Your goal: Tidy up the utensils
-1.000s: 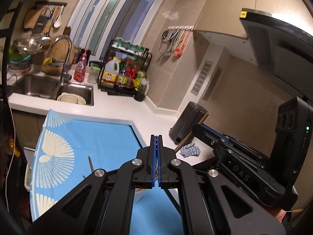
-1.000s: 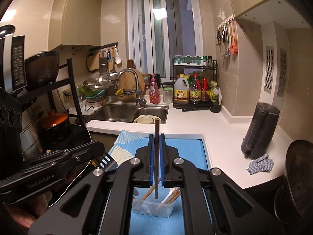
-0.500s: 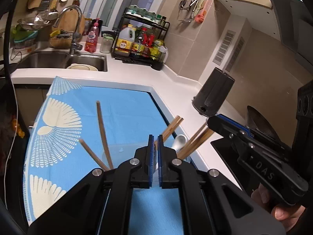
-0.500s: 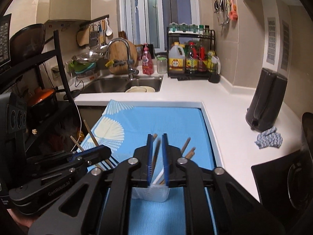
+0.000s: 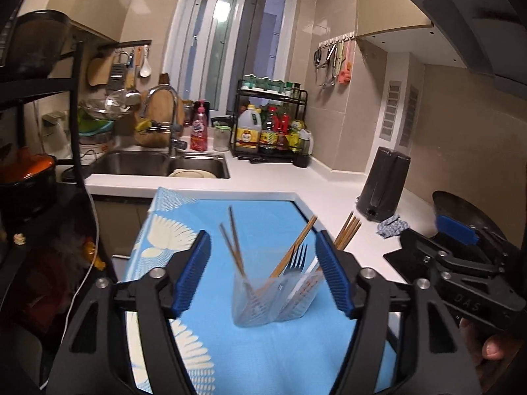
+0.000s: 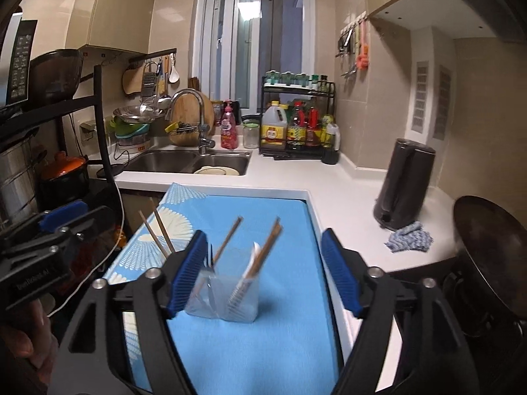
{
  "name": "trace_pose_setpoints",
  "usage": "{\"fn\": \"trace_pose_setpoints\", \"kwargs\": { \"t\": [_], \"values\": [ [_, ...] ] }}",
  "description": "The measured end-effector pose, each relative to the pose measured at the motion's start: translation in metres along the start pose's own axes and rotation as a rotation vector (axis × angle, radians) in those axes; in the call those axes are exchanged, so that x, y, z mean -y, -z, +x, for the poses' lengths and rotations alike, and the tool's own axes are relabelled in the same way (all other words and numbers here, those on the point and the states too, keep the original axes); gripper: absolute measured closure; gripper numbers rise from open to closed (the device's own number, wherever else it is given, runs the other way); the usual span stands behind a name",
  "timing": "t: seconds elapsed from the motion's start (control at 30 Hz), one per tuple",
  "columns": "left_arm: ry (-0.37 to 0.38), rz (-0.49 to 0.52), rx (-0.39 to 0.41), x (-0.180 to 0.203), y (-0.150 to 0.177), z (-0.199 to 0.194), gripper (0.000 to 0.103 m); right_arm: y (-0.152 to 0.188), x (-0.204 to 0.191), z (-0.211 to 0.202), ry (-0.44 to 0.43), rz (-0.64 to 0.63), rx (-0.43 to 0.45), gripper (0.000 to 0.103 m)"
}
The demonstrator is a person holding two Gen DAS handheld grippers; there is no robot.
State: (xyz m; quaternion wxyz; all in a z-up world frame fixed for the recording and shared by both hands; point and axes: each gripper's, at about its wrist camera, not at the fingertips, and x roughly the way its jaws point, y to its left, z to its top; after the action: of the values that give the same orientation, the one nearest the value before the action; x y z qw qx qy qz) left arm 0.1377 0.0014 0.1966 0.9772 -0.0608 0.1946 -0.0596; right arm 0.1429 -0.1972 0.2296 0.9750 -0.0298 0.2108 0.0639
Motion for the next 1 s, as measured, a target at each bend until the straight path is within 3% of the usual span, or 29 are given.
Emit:
{"fn": "trace_pose_setpoints", "kwargs": {
  "t": [0.07,0.27,0.4,0.53,1.0],
  "values": [
    [-0.023,-0.001,0.006,-0.001,0.017,-0.01,0.026,0.019,0.004,-0.009,0.021,0.018,0.001,0.014],
    [-0.1,0.0,-0.013,-0.006,0.061,-0.015,0.007,0.065,0.007,-0.014,0.078,0.017,-0.005,0.009],
    [-0.149,-0.006,-0.042,-0.01,0.078,-0.004,0.007,0.087,0.004,-0.003,0.082,0.008,-0.019,0.008],
    [-0.162,-0.055,-0.057,-0.018,0.092,0.003,0.007,0.1,0.005,0.01,0.076,0.005,-0.028,0.008],
    [-0.173,-0.039,-0.13,-0.015,0.131,0.032,0.007,0.134,0.011,0.043,0.058,0.045,-0.09,0.007]
  ]
}}
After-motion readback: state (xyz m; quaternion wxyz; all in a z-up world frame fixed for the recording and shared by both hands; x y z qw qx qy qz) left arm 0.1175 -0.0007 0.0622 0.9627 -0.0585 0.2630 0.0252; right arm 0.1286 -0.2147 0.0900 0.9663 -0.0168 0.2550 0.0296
